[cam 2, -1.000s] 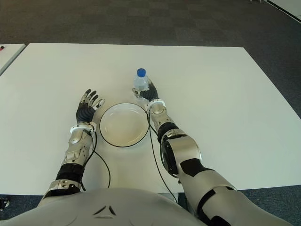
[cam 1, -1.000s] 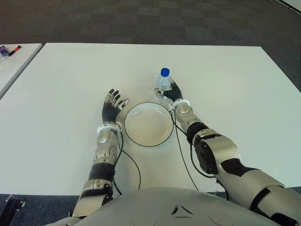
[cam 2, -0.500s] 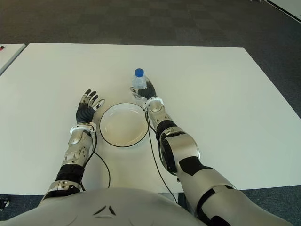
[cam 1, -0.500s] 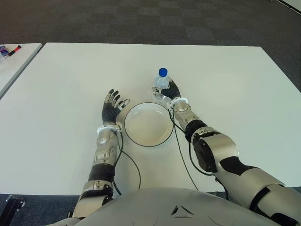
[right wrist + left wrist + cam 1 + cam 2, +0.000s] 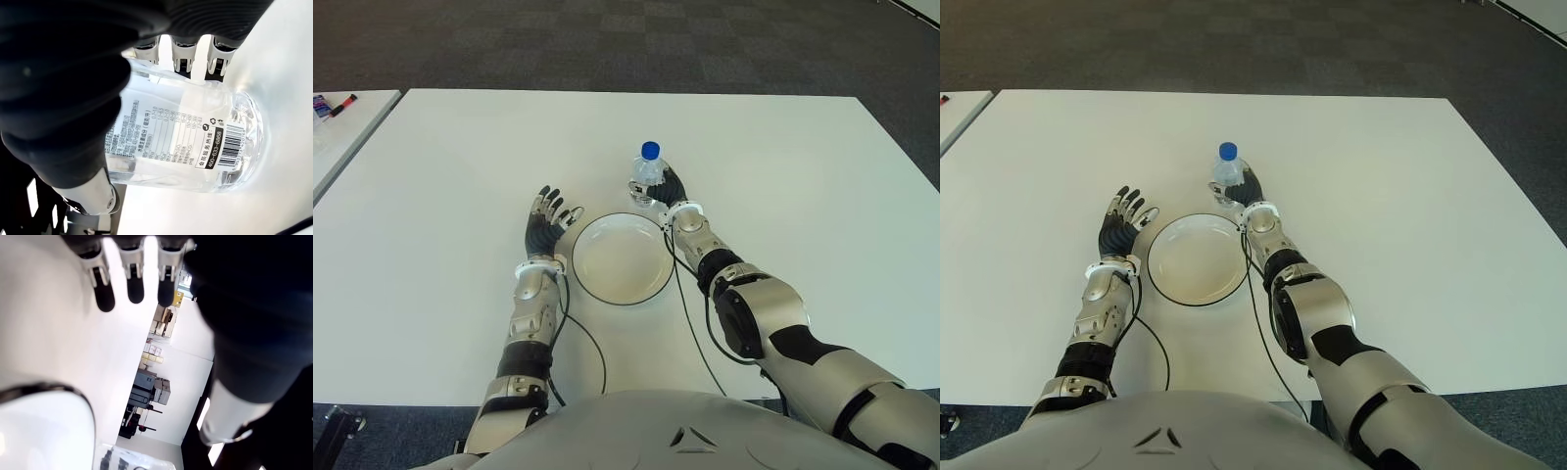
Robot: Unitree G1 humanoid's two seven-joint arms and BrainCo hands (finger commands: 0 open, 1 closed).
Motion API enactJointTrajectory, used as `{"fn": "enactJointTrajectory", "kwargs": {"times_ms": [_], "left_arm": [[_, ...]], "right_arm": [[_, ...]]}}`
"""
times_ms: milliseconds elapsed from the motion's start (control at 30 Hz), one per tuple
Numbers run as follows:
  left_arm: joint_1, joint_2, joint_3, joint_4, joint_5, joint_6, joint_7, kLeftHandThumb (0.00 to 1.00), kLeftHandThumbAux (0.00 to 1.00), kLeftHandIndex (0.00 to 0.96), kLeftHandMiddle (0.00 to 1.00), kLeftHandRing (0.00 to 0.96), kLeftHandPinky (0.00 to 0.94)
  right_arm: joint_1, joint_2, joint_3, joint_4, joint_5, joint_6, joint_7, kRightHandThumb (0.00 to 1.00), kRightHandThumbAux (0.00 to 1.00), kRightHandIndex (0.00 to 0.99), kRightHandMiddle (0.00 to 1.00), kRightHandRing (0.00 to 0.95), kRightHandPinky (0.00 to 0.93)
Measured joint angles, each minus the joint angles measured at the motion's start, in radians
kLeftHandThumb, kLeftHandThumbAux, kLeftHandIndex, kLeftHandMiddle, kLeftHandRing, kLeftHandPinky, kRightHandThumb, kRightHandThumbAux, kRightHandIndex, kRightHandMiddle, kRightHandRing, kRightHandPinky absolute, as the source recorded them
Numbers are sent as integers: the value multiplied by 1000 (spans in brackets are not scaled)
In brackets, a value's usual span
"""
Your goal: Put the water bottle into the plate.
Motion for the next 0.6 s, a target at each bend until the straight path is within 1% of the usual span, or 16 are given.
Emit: {"fn": "enactJointTrajectory", "kwargs": {"times_ms": [433, 600], "left_arm": [[2, 0, 0, -8, 0, 2, 0, 0, 899, 90, 113, 100, 127], [2, 0, 0, -8, 0, 2, 0, 0, 896, 98, 122, 104, 129]], "right_arm": [[0, 0, -5, 0, 5, 9, 32, 0, 832, 69, 53, 62, 120], [0, 0, -6, 1, 5, 11, 31, 0, 832, 76, 63, 74, 140]]}}
